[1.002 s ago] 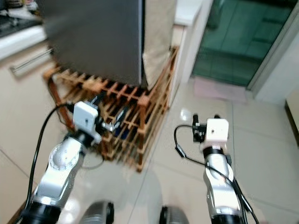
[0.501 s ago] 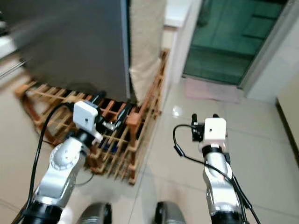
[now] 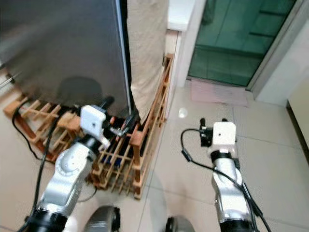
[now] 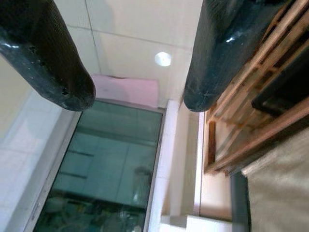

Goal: Restocking fridge

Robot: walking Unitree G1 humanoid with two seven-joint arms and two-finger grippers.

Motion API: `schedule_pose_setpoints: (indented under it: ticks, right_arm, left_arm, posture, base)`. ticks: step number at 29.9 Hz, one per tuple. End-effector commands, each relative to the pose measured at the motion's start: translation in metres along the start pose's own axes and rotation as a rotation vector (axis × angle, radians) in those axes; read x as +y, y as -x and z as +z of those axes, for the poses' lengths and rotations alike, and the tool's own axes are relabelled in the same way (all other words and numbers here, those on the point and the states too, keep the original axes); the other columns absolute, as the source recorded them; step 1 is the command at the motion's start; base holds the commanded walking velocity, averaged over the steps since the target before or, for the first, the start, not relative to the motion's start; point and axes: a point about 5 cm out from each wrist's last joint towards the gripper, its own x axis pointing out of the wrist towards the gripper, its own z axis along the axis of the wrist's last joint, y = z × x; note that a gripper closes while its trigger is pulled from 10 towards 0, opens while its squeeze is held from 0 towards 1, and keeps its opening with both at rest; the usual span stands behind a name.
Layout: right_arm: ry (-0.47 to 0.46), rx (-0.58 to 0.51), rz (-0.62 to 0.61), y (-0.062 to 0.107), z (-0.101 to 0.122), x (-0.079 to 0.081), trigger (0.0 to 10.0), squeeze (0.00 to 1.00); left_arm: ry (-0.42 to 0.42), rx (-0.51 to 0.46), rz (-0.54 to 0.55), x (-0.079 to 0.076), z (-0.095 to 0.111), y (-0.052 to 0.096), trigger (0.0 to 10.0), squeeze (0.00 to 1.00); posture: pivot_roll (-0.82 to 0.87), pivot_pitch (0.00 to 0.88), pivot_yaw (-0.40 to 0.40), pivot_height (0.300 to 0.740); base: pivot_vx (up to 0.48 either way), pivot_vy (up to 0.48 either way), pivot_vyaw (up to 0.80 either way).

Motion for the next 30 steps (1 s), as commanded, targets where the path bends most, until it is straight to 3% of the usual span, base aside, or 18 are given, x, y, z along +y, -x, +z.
schedule_pose_setpoints:
  ticks: [1,5,15,21,30]
  right_arm:
    - [-0.011,-0.014,0.001,-0.0013,0.0033,0.0002,10.0,0.0]
    - [-0.02,-0.016,0.012,-0.001,0.0036,0.0034,10.0,0.0]
    - [-0.027,-0.019,0.003,-0.0014,0.0021,0.0026,10.0,0.0]
    - [-0.018,-0.009,0.008,-0.0019,0.0007,0.0027,10.0,0.0]
    - [-0.011,-0.005,0.017,-0.0027,-0.0007,0.0029,10.0,0.0]
  left_arm:
    - [-0.018,0.022,0.014,0.0034,-0.002,0.0012,10.0,0.0]
    - [0.005,0.038,0.037,0.0064,-0.0043,0.0025,10.0,0.0]
    - [0.005,0.028,0.022,0.0043,-0.0018,0.0032,10.0,0.0]
    - [0.007,-0.011,0.015,0.003,0.0042,0.0027,10.0,0.0]
    - [0.015,0.023,0.073,0.0087,0.0008,-0.001,10.0,0.0]
  posture:
    - [0.05,0.0,-0.037,0.72]
    - [0.05,0.0,-0.041,0.74]
    - [0.05,0.0,-0.04,0.74]
    - [0.05,0.0,-0.041,0.74]
    - [0.06,0.0,-0.047,0.74]
  base:
    - [0.0,0.0,0.0]
    - [0.0,0.0,0.0]
    - [0.0,0.0,0.0]
    - [0.354,-0.319,0.0]
    - [0.0,0.0,0.0]
